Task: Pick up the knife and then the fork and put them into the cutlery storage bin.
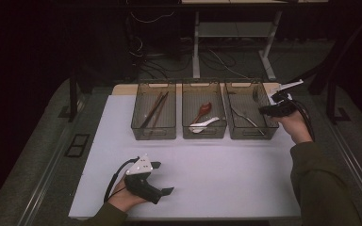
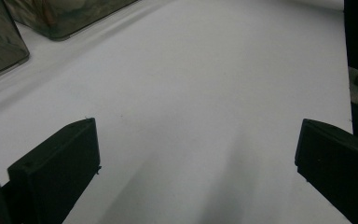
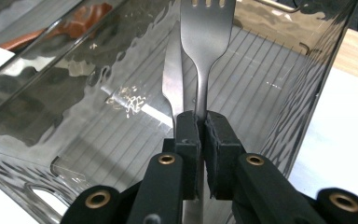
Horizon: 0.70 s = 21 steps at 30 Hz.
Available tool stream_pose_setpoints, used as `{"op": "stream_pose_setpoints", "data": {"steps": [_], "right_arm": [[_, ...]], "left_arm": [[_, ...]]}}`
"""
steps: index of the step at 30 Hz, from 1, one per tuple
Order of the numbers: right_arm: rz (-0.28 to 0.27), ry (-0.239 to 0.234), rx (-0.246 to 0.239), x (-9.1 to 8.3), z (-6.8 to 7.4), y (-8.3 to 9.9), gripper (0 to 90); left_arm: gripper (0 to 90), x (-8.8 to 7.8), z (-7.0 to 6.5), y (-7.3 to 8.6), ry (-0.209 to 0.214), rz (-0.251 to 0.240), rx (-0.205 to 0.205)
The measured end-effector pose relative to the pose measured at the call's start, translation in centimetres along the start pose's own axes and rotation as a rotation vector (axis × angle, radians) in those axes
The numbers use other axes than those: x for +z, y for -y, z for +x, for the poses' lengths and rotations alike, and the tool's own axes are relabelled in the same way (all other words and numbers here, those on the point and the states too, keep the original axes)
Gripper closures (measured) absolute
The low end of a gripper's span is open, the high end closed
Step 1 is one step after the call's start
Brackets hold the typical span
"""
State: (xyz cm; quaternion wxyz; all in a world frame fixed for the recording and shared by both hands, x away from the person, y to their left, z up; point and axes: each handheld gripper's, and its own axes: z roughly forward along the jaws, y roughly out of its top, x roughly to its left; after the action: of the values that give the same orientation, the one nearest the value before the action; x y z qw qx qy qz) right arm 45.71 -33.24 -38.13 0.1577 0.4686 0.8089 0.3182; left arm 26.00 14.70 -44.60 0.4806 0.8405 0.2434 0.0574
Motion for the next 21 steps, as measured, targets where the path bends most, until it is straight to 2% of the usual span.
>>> {"op": "stream_pose_setpoints", "data": {"steps": [5,12,17,21], "right_arm": [[0.033,0.005,-0.009,0.61,0.21,0.01,81.6],[0.038,-0.007,-0.017,0.78,0.42,-0.22,74.8],[0.027,-0.011,-0.013,0.74,0.45,-0.27,66.9],[-0.006,-0.019,0.009,0.41,0.43,-0.28,57.5]], "left_arm": [[0.0,-0.04,0.01,-0.01,0.0,0.001,0.003],[0.0,-0.01,-0.01,-0.01,0.0,0.0,0.002],[0.0,-0.02,0.02,-0.01,-0.001,0.0,0.002],[0.0,-0.22,0.2,-0.02,-0.006,-0.003,-0.002]]}}
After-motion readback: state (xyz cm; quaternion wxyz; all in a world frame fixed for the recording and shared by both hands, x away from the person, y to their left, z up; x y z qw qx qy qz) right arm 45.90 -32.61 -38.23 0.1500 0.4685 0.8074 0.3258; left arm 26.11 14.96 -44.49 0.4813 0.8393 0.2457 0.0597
